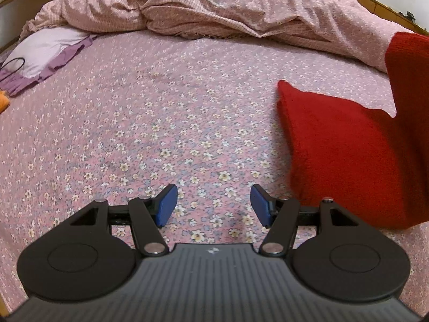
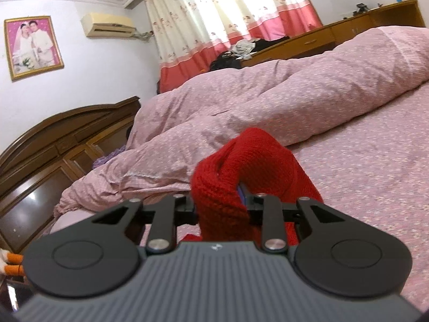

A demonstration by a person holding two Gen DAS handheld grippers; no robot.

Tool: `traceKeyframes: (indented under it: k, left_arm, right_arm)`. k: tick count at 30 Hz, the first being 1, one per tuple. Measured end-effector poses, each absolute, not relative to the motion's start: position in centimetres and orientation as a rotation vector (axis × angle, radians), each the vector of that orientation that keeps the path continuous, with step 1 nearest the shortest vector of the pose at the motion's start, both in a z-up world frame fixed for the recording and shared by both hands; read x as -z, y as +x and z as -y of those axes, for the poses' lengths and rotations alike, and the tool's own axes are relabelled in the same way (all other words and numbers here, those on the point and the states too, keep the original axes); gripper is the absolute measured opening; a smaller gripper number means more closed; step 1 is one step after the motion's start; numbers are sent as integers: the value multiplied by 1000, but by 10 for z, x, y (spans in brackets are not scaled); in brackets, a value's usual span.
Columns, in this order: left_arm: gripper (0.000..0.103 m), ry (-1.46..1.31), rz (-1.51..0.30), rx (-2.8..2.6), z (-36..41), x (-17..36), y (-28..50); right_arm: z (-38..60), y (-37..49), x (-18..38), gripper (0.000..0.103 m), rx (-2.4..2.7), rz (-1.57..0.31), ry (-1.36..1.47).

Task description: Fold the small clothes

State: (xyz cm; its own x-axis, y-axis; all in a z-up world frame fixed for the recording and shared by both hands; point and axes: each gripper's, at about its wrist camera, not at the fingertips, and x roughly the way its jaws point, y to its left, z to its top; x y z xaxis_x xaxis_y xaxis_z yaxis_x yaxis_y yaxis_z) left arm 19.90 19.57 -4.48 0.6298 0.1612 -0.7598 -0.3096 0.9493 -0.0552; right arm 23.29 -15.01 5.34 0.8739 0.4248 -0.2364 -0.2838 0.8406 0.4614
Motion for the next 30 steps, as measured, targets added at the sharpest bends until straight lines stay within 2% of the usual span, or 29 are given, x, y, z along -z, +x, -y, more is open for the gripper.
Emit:
traceKeyframes:
  k: [15,24,29,30]
  left_arm:
    - [66,-202,-867,-278,-215,55,204]
    - [66,-203,-879,-291,-225,62,207]
    - [66,-203,-883,-294,-225,64,208]
    - [66,-202,-882,-292,-224,63,207]
  right_arm:
    - [69,237,-35,27,-468,-408,391]
    - [20,237,7,27,-508,-524,284]
    - [10,230,14,34,-531,-537,218]
    - [9,228,13,39,-535,-532,208]
